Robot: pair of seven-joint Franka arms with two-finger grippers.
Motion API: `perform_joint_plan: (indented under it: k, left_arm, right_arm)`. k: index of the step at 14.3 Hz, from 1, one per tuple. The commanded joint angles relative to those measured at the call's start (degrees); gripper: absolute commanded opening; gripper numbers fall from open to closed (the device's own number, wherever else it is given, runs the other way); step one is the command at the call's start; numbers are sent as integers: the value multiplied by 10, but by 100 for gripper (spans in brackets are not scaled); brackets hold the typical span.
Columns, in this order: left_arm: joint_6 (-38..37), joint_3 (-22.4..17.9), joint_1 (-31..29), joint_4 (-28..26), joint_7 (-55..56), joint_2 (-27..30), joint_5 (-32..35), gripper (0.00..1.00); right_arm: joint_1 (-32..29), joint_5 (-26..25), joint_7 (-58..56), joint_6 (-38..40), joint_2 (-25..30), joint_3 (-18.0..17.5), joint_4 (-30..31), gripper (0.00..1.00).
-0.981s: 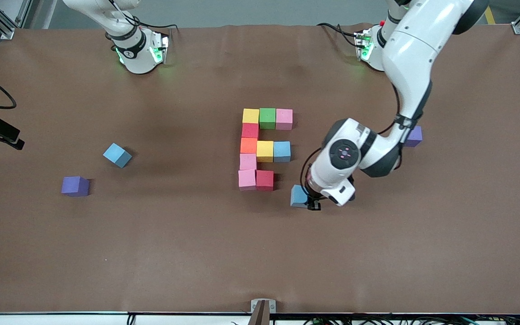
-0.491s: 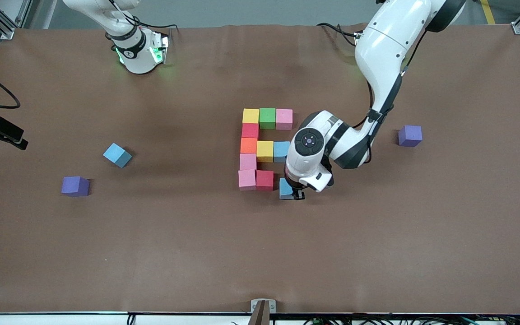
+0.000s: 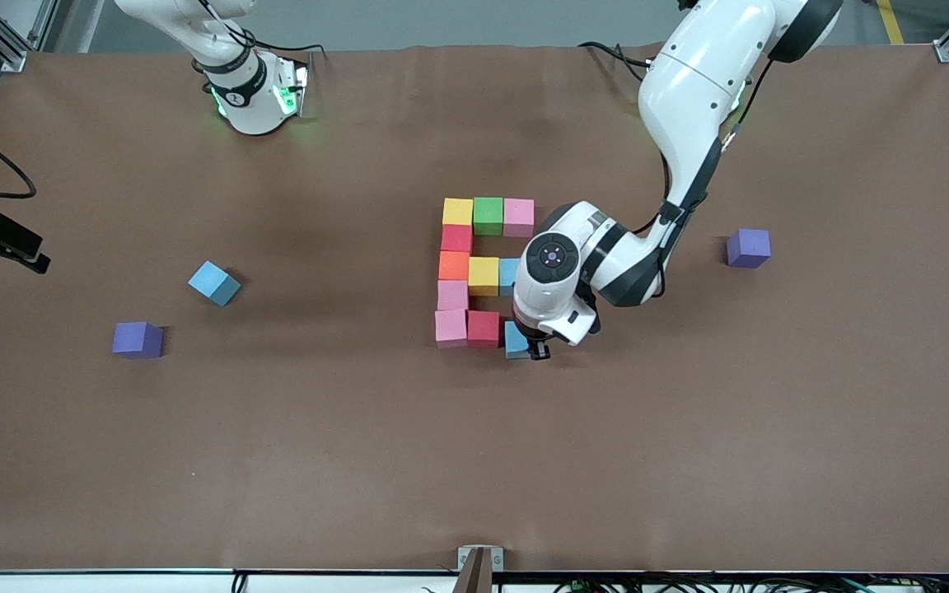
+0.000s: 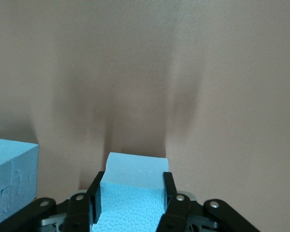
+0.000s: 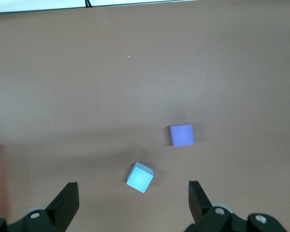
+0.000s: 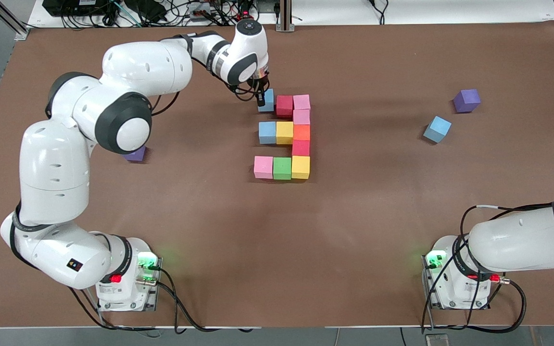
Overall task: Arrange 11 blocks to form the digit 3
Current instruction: 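Press the light blue cube into place with the left gripper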
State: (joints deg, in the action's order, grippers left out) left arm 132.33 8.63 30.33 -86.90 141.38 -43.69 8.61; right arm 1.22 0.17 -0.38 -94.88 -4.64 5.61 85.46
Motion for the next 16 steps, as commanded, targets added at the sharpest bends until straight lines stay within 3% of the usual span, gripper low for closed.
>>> perform_joint_plan:
  k: [1, 16]
  left_arm:
    - [-12, -7, 14, 13, 15, -4, 8, 11]
    - [-15, -7, 21, 9, 14, -7, 9, 13]
  right_arm:
    - [-3, -8, -2, -4, 17, -2, 21, 100]
    - [-3, -8, -1, -10, 17, -2, 23, 100]
